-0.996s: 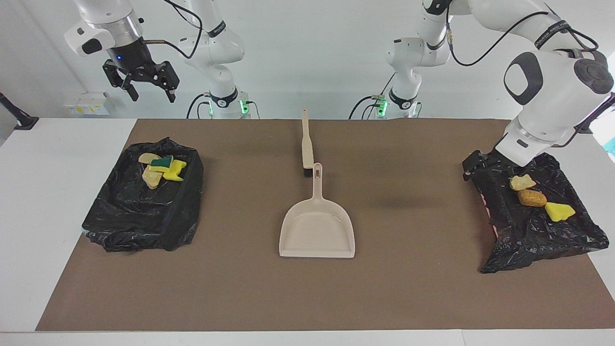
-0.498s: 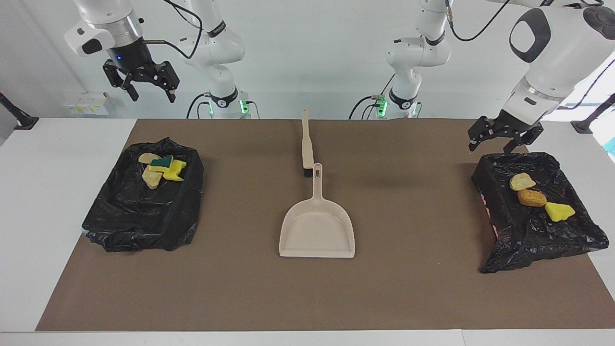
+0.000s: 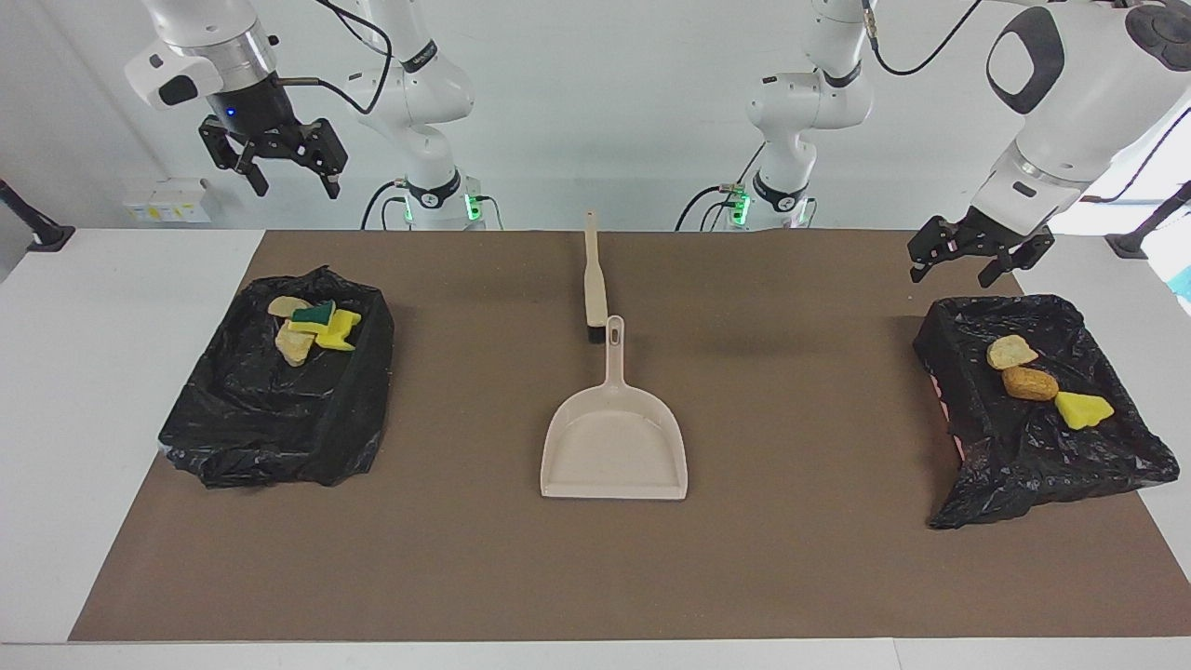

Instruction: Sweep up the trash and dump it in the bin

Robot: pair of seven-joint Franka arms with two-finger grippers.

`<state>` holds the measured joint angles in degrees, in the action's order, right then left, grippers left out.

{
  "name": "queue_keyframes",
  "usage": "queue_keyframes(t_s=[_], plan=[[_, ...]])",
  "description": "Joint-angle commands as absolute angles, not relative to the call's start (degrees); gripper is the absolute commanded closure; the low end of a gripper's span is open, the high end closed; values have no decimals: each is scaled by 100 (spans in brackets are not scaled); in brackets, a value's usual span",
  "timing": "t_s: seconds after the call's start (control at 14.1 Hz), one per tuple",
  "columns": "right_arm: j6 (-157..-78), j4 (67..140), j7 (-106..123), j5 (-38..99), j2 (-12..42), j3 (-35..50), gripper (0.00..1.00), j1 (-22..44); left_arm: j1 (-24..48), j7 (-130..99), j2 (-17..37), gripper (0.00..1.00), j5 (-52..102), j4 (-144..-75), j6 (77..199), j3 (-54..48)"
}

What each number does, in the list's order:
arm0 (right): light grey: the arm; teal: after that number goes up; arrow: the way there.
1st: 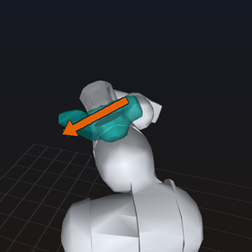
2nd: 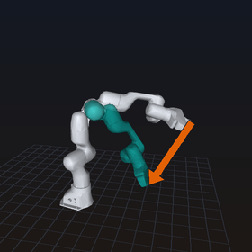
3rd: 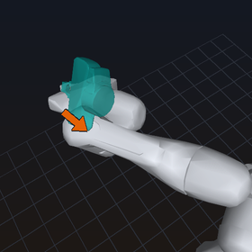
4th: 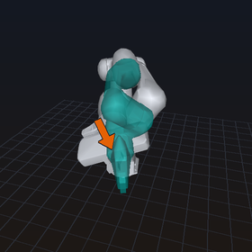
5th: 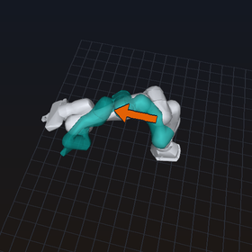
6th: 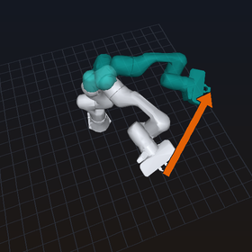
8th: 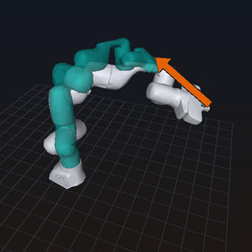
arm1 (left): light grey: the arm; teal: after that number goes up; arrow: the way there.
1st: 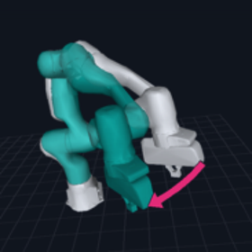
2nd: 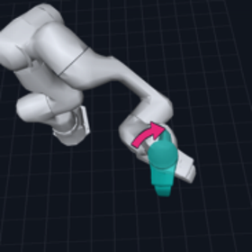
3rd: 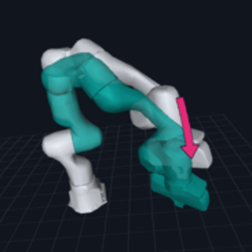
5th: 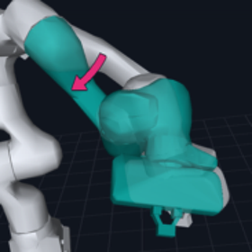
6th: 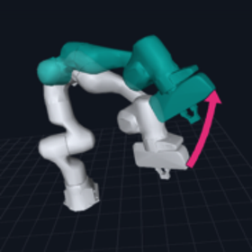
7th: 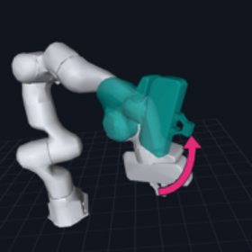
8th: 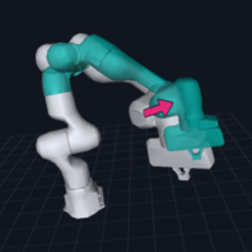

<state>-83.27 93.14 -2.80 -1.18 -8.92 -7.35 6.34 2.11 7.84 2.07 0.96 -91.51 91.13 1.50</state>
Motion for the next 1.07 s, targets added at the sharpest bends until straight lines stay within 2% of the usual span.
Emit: queue_keyframes(t_s=[0.0, 1.0], plan=[[-8411, 9466, -97, -53, -1011, -703, 0, 545, 202, 809, 88, 0, 0, -9237, 9026, 132], [-8411, 9466, -97, -62, -1011, -703, 0, 554, 237, 791, 79, 0, 0, -9264, 9044, 141]])
